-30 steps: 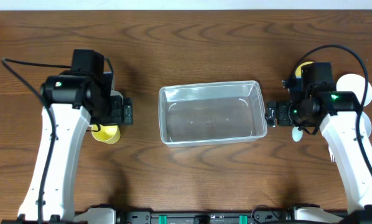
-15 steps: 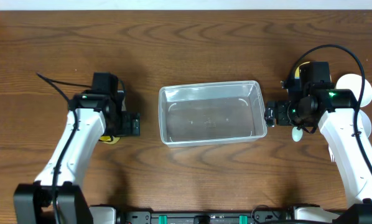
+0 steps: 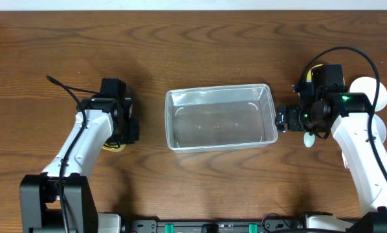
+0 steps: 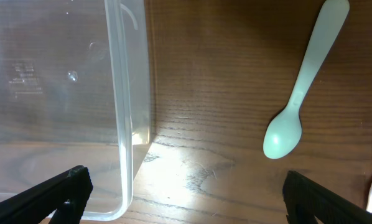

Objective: Pack container
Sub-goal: 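Move the left gripper over the yellow cup and grasp it, then carry the yellow cup into the container and release it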

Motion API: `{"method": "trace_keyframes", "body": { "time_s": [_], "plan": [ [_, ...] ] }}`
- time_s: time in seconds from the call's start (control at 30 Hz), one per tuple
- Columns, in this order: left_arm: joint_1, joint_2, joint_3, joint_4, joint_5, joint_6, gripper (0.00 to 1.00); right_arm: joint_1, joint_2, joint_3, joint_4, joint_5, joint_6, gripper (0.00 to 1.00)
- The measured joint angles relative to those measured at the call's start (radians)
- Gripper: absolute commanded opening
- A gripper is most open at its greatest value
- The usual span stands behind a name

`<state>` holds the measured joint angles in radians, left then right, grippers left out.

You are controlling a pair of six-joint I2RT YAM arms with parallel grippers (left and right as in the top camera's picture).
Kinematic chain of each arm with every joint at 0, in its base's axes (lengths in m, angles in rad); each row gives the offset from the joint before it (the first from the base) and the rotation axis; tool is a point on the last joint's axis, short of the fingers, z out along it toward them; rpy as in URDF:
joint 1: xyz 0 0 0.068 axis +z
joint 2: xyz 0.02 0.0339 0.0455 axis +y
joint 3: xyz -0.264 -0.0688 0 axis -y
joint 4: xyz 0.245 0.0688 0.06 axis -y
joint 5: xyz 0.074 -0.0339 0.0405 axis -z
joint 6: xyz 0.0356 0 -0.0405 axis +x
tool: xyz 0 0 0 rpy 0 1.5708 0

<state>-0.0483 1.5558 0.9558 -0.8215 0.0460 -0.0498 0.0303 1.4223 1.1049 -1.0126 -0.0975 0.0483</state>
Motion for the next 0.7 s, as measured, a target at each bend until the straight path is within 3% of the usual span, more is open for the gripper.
{"method": "trace_keyframes", "body": {
  "time_s": [0.1, 0.33, 0.47, 0.7],
  "plan": [
    [0.0, 0.0, 0.0, 0.0, 0.001, -0.002, 0.06, 0.0, 0.0, 0.0, 0.0, 0.0, 0.0, 0.99],
    [0.0, 0.0, 0.0, -0.019, 0.0, -0.004, 0.06, 0.0, 0.0, 0.0, 0.0, 0.0, 0.0, 0.99],
    [-0.005, -0.001, 0.034, -0.122, 0.0, -0.027, 0.06, 0.0, 0.0, 0.0, 0.0, 0.0, 0.0, 0.99],
    [-0.124, -0.085, 0.329, -0.311, 0.007, -0.052, 0.06, 0.0, 0.0, 0.0, 0.005, 0.0, 0.0, 0.99]
  ]
}}
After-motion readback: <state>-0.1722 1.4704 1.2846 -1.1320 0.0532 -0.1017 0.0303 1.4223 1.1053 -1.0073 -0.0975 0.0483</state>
